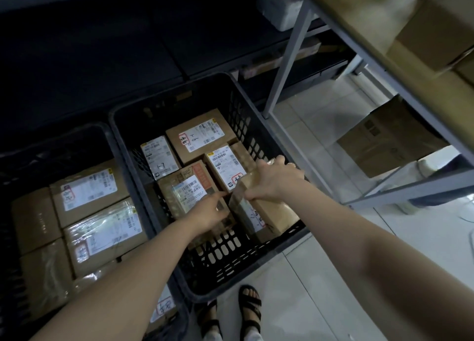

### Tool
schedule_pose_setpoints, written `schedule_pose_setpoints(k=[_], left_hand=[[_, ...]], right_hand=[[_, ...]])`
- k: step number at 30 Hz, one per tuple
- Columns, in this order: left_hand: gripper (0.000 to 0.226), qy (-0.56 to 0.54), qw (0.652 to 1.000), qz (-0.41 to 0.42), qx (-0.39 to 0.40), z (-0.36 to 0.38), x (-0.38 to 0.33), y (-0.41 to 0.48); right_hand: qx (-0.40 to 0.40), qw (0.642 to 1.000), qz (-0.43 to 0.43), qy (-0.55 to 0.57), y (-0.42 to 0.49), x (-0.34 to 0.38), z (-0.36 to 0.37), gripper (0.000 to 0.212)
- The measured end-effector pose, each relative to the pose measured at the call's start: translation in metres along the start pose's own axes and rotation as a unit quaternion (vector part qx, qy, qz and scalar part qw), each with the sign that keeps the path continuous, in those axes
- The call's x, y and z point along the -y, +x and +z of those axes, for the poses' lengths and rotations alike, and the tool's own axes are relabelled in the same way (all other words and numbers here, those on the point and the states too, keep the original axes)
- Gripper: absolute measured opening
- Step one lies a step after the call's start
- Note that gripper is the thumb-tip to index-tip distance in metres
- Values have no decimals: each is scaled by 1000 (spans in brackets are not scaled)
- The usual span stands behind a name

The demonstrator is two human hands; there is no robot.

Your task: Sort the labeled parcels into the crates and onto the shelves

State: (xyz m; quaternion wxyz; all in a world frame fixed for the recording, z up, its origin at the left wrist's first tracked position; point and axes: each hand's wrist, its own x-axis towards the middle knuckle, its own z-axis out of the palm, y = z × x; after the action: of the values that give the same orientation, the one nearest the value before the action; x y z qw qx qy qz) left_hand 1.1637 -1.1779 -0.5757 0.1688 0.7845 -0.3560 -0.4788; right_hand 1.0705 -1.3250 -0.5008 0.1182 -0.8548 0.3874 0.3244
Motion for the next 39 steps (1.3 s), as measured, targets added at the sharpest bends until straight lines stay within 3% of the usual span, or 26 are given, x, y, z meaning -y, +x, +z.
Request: schedule_pose_setpoints(k=[12, 18, 26, 31, 39], left_hand=[[57, -9, 999, -47, -2, 32, 15, 2], [55, -16, 999, -50, -7, 36, 15, 4], [50, -18, 999, -39, -19, 32, 21, 9], [43, -18, 997, -35, -69, 18, 20, 4], [38, 109, 987, -4, -114, -36, 4, -42]], right_hand=[[3, 994, -17, 104, 28, 4, 77, 93], [-29, 998, -49, 13, 34, 2, 70, 88], [-83, 994, -64, -13, 39, 6, 75, 75], [-78, 993, -87, -31, 33, 9, 65, 62], [-77, 988, -116, -58, -1, 21, 13, 50]])
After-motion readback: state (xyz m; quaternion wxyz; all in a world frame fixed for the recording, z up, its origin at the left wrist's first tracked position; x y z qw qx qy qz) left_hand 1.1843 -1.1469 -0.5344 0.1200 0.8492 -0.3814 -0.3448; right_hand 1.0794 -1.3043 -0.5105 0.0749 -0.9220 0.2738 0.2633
